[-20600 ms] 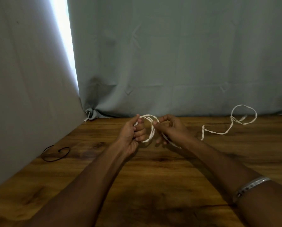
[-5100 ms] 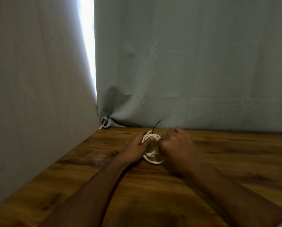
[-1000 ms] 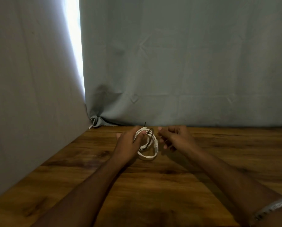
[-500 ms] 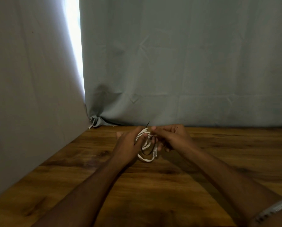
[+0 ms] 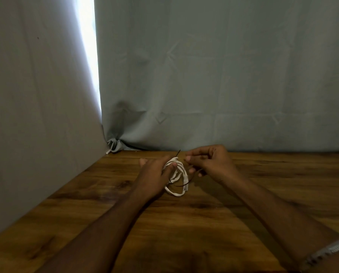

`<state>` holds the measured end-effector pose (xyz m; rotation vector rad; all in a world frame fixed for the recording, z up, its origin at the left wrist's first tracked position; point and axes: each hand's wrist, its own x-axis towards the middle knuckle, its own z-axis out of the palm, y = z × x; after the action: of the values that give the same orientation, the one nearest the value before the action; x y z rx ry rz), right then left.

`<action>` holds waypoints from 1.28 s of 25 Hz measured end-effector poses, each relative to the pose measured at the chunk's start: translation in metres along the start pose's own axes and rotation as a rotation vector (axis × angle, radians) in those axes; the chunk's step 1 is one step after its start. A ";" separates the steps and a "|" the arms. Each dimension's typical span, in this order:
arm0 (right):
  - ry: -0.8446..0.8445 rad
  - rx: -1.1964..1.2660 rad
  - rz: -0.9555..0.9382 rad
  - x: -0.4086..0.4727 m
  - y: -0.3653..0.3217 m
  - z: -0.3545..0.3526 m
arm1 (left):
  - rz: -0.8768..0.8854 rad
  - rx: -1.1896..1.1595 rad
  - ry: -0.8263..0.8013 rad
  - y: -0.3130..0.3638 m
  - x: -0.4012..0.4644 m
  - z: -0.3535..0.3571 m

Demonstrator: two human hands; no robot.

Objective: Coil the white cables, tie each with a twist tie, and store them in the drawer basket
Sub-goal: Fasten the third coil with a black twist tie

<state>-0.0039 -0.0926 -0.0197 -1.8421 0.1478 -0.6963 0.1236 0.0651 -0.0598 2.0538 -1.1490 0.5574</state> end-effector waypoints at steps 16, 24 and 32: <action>0.158 -0.146 -0.098 -0.002 0.013 0.000 | 0.144 0.097 -0.081 0.023 -0.005 -0.004; 0.126 -0.071 -0.102 -0.007 0.006 0.001 | 0.151 0.104 -0.097 0.024 -0.006 -0.004; 0.078 -0.078 -0.056 -0.006 0.009 0.001 | 0.154 0.118 -0.095 0.024 -0.006 -0.005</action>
<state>-0.0062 -0.0931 -0.0303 -1.9003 0.1765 -0.8118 0.0993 0.0637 -0.0518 2.1225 -1.3685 0.6205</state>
